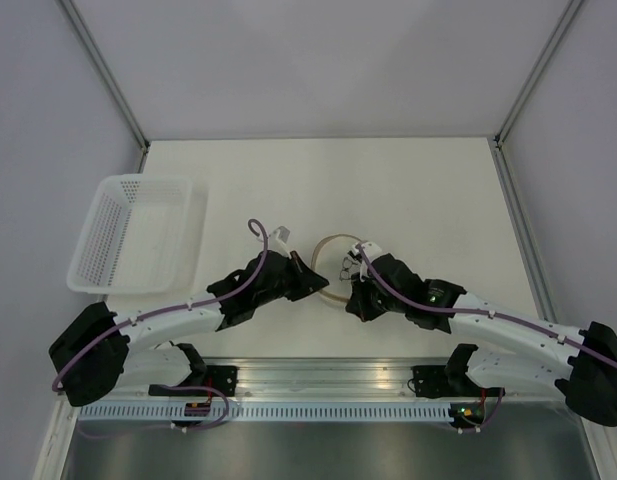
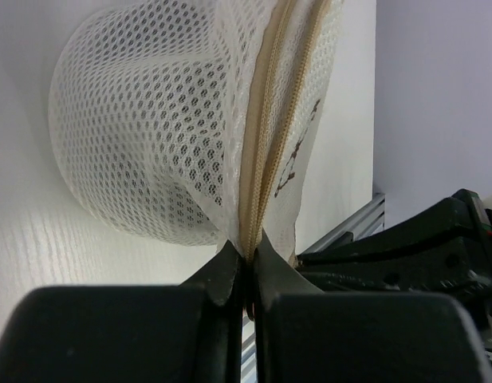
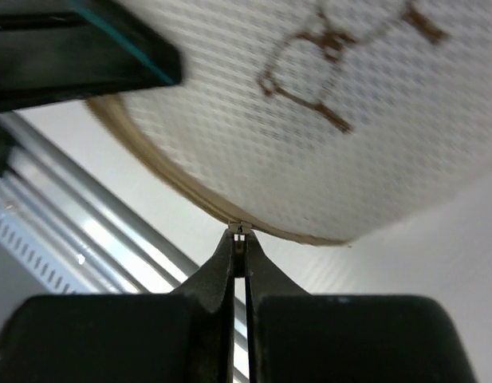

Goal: Unzip the laundry bag and remove the bra

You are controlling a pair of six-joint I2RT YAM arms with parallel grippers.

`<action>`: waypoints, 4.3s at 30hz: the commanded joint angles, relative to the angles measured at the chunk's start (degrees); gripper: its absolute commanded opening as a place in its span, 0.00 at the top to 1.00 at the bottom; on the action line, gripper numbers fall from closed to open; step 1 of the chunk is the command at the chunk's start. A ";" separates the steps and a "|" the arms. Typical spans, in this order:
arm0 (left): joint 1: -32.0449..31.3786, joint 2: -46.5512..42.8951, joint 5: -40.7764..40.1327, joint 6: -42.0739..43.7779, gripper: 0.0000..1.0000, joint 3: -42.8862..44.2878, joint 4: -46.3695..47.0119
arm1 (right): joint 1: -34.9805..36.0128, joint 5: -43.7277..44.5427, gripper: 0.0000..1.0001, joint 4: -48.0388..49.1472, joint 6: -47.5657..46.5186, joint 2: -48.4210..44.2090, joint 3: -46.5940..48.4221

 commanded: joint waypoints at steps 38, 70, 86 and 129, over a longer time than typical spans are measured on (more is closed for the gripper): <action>0.20 2.59 -12.33 13.05 0.09 2.04 7.37 | -1.62 34.28 1.00 -15.12 14.47 16.70 5.24; 0.20 6.20 -4.51 15.69 0.98 -1.03 18.99 | -1.62 22.49 0.10 -6.07 6.38 0.34 10.50; 0.11 1.10 -4.94 15.34 0.98 -7.71 18.28 | -7.59 27.10 0.06 -2.03 4.89 12.20 17.80; 0.20 -3.64 -8.72 14.12 0.98 -11.93 14.95 | -4.96 55.56 0.02 -45.72 23.89 12.14 25.28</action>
